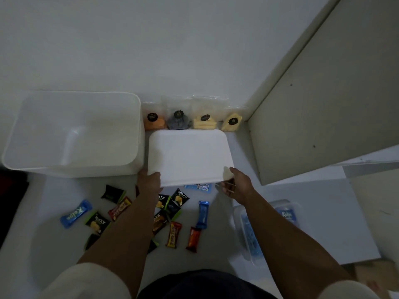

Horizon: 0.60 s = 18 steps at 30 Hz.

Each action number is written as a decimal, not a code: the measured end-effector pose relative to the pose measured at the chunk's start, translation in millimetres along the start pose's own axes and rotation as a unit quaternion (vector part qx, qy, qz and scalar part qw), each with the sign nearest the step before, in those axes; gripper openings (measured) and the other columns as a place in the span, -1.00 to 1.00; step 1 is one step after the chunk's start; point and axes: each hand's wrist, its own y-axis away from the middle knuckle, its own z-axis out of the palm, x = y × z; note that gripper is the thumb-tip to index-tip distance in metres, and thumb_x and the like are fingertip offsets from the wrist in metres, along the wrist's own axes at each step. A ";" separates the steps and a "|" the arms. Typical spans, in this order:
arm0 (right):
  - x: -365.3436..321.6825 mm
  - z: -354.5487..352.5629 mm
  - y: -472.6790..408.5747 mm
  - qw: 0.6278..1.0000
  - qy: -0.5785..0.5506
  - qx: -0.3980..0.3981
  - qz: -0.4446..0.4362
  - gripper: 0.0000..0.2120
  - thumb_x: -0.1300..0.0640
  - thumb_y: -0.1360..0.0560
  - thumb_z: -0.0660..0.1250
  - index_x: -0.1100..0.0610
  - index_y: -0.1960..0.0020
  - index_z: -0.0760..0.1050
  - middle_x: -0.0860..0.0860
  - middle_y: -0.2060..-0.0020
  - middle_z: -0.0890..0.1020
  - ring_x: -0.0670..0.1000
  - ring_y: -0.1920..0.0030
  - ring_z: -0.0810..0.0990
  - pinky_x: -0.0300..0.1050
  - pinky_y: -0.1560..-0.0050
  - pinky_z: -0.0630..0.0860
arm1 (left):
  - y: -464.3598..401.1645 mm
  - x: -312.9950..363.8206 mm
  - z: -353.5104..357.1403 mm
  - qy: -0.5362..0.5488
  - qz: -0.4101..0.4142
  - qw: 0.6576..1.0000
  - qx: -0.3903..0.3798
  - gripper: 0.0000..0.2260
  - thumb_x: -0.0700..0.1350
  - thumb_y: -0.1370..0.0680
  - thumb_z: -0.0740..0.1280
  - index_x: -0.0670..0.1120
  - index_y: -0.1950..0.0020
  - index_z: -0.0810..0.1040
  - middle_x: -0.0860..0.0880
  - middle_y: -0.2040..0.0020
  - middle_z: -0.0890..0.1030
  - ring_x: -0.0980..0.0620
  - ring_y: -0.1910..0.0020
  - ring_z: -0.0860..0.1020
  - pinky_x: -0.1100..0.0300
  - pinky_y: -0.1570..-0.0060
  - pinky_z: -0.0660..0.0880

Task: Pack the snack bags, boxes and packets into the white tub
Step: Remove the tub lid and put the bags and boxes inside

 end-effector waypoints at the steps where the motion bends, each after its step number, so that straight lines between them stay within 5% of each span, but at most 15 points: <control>1: 0.2 1.0 1.0 1.000 0.001 0.003 -0.001 -0.78 0.00 -0.64 0.27 0.18 -0.02 0.49 0.21 0.30 0.57 0.12 0.35 0.51 -0.05 0.29 0.49 | 0.5 -0.3 0.1 -0.005 0.000 1.000 -0.007 -0.54 -0.31 -0.60 0.28 -0.07 -0.49 0.33 0.02 0.14 0.43 0.06 0.22 0.42 0.12 0.19 0.47; 4: 1.1 2.7 5.7 1.000 -0.012 0.018 0.000 -0.79 0.00 -0.61 0.32 0.15 -0.01 0.49 0.18 0.25 0.57 0.10 0.30 0.54 -0.03 0.26 0.49 | -2.5 -2.2 -4.7 -0.014 0.002 1.000 -0.026 -0.51 -0.27 -0.59 0.31 -0.08 -0.50 0.31 0.02 0.13 0.45 0.04 0.23 0.43 0.08 0.17 0.44; 7: 3.0 3.2 11.7 0.999 -0.021 0.023 -0.006 -0.80 0.01 -0.62 0.32 0.16 0.03 0.50 0.17 0.23 0.55 0.11 0.27 0.54 0.01 0.18 0.50 | 0.0 0.9 -10.0 -0.030 0.011 0.999 -0.038 -0.74 -0.25 -0.58 0.33 -0.04 -0.24 0.44 0.04 0.14 0.46 0.05 0.22 0.43 0.06 0.10 0.45; 9: 7.4 3.1 12.3 0.999 0.003 0.040 -0.012 -0.78 0.00 -0.60 0.34 0.18 -0.04 0.52 0.17 0.13 0.58 0.12 0.20 0.59 0.04 0.09 0.54 | 3.2 1.8 -13.8 -0.041 0.029 0.998 -0.050 -0.65 -0.24 -0.59 0.33 -0.05 -0.36 0.42 0.07 0.12 0.46 0.06 0.18 0.44 0.06 -0.01 0.45; 13: 17.5 9.2 9.1 0.983 0.115 0.111 -0.092 -0.51 0.01 -0.56 0.37 0.14 -0.43 0.42 0.17 -0.20 0.58 0.19 -0.08 0.63 -0.03 0.17 0.60 | 16.9 9.9 -16.8 -0.120 0.079 0.988 -0.049 -0.47 -0.20 -0.60 0.31 -0.13 -0.56 0.26 -0.08 -0.20 0.51 0.06 0.13 0.46 0.19 0.11 0.38; 15: 15.8 18.6 9.6 0.975 0.146 0.110 -0.128 -0.44 -0.06 -0.49 0.39 0.10 -0.44 0.43 0.18 -0.26 0.59 0.22 -0.18 0.62 0.09 0.00 0.65 | 22.4 18.5 -14.4 -0.157 0.104 0.980 -0.061 -0.46 -0.19 -0.62 0.29 -0.12 -0.58 0.22 -0.07 -0.24 0.47 0.14 0.20 0.41 0.21 0.09 0.35; 18: 7.3 34.8 -8.3 0.966 0.177 0.092 -0.163 -0.35 -0.19 -0.32 0.40 0.06 -0.34 0.51 0.16 -0.21 0.63 0.19 -0.18 0.63 0.23 -0.23 0.59 | 20.6 34.6 -6.1 -0.198 0.140 0.967 -0.080 -0.41 -0.14 -0.61 0.31 -0.09 -0.60 0.18 -0.11 -0.47 0.40 0.02 -0.01 0.48 0.16 -0.01 0.39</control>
